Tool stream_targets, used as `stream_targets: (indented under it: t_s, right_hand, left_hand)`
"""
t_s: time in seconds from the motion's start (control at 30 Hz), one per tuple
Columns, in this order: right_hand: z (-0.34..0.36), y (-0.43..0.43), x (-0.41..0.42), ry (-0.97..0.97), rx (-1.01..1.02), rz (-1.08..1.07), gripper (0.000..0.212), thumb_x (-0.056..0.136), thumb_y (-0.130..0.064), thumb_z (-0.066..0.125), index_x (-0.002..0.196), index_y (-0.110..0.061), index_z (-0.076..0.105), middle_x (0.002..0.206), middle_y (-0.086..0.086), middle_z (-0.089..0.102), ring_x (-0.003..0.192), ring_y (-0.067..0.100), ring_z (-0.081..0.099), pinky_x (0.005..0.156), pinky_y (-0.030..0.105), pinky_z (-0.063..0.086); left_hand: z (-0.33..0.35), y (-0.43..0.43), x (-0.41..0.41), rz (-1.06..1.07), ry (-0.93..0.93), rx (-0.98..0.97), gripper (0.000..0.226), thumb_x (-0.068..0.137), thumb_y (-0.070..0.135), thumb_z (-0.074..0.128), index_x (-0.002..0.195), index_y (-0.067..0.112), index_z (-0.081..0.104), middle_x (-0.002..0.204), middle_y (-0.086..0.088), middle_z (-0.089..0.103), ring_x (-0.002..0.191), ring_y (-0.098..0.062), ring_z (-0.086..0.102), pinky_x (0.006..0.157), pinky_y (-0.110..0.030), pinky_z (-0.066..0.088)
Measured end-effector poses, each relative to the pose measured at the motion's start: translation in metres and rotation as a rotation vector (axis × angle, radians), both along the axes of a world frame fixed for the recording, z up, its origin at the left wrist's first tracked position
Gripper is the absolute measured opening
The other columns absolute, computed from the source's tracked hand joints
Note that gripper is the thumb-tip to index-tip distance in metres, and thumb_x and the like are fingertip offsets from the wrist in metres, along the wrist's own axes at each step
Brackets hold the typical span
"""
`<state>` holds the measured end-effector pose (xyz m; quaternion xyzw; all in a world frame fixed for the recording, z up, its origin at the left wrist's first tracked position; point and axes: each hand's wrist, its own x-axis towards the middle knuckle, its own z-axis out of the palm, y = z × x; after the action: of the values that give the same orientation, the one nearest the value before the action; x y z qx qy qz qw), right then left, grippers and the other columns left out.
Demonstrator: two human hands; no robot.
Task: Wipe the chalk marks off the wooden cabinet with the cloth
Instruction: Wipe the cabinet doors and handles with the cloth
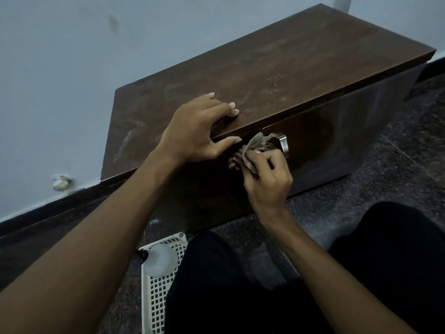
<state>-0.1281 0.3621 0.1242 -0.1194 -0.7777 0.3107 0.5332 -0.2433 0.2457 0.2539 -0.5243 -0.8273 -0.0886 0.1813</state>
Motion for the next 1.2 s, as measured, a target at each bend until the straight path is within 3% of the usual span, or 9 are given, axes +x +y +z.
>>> stream_targets:
  t_s: [0.2,0.43,0.57,0.63,0.77,0.87,0.97,1.1,1.2]
  right_hand:
    - [0.007,-0.008,-0.003,0.017,0.231,-0.114,0.008,0.089,-0.007,0.074,0.083,-0.013,0.076,0.072,0.003,0.06,0.06,0.016,0.054,0.046,0.027,0.039]
    - [-0.03,-0.058,-0.006,-0.135,0.326,0.193,0.007,0.091,-0.014,0.07,0.083,-0.014,0.07,0.078,0.003,0.058,0.063,0.016,0.055,0.044,0.029,0.045]
    - [-0.081,-0.029,0.011,-0.356,-0.055,0.121,0.022,0.091,-0.034,0.057,0.092,-0.013,0.065,0.089,0.004,0.058,0.07,0.02,0.059,0.05,0.036,0.053]
    - [-0.087,-0.004,0.015,-0.333,-0.297,0.006,0.028,0.093,-0.038,0.062,0.092,-0.01,0.063,0.091,0.004,0.056,0.072,0.015,0.055,0.054,0.034,0.051]
    - [-0.077,0.006,0.009,-0.259,-0.549,-0.068,0.024,0.091,-0.032,0.072,0.094,-0.01,0.064,0.093,-0.003,0.054,0.081,0.009,0.054,0.069,0.023,0.048]
    - [-0.069,-0.01,0.008,-0.206,-0.736,-0.087,0.024,0.091,-0.03,0.071,0.098,-0.008,0.064,0.096,-0.005,0.053,0.083,0.004,0.053,0.073,0.002,0.04]
    - [-0.066,-0.017,0.009,-0.238,-0.608,0.069,0.022,0.091,-0.031,0.071,0.095,-0.011,0.062,0.096,-0.006,0.051,0.083,-0.006,0.051,0.068,0.005,0.042]
    - [-0.078,-0.02,0.008,-0.375,-0.171,0.365,0.02,0.088,-0.026,0.075,0.098,-0.011,0.065,0.1,0.002,0.056,0.085,0.009,0.057,0.069,0.021,0.052]
    - [-0.079,-0.013,0.012,-0.292,-0.311,0.185,0.016,0.087,-0.02,0.077,0.092,-0.009,0.066,0.095,0.0,0.056,0.08,-0.002,0.052,0.065,0.011,0.047]
  left_hand:
    - [-0.003,0.002,-0.001,-0.002,-0.002,0.012,0.051,0.085,0.049,0.074,0.116,0.009,0.072,0.118,-0.006,0.076,0.106,-0.028,0.072,0.115,-0.047,0.045]
    - [-0.002,0.001,0.0,0.011,0.012,0.02,0.051,0.086,0.049,0.078,0.12,0.011,0.072,0.117,-0.008,0.076,0.104,-0.027,0.07,0.115,-0.046,0.045]
    - [-0.006,-0.002,-0.001,-0.004,0.028,0.023,0.051,0.086,0.05,0.076,0.12,0.011,0.071,0.123,-0.006,0.075,0.109,-0.027,0.071,0.115,-0.047,0.045]
    - [-0.006,-0.002,-0.002,-0.003,0.032,0.011,0.052,0.087,0.051,0.074,0.121,0.011,0.071,0.119,-0.007,0.076,0.106,-0.027,0.071,0.115,-0.047,0.045]
    - [-0.003,-0.002,-0.003,-0.005,0.033,0.005,0.052,0.088,0.051,0.072,0.121,0.011,0.071,0.118,-0.008,0.076,0.106,-0.027,0.07,0.115,-0.048,0.045]
    - [-0.006,-0.002,-0.003,-0.008,0.041,0.023,0.052,0.087,0.051,0.073,0.119,0.011,0.072,0.119,-0.005,0.076,0.106,-0.027,0.07,0.115,-0.046,0.045]
    - [-0.007,-0.001,-0.004,-0.006,0.043,0.028,0.051,0.086,0.051,0.074,0.119,0.011,0.072,0.12,-0.004,0.076,0.106,-0.028,0.071,0.115,-0.046,0.045]
    - [-0.005,-0.001,-0.002,-0.008,0.039,0.021,0.052,0.087,0.052,0.072,0.121,0.012,0.071,0.121,-0.005,0.075,0.108,-0.028,0.07,0.115,-0.046,0.045]
    - [-0.005,-0.002,-0.002,-0.005,0.053,0.006,0.053,0.088,0.052,0.07,0.123,0.011,0.071,0.122,-0.007,0.075,0.109,-0.027,0.07,0.116,-0.045,0.044]
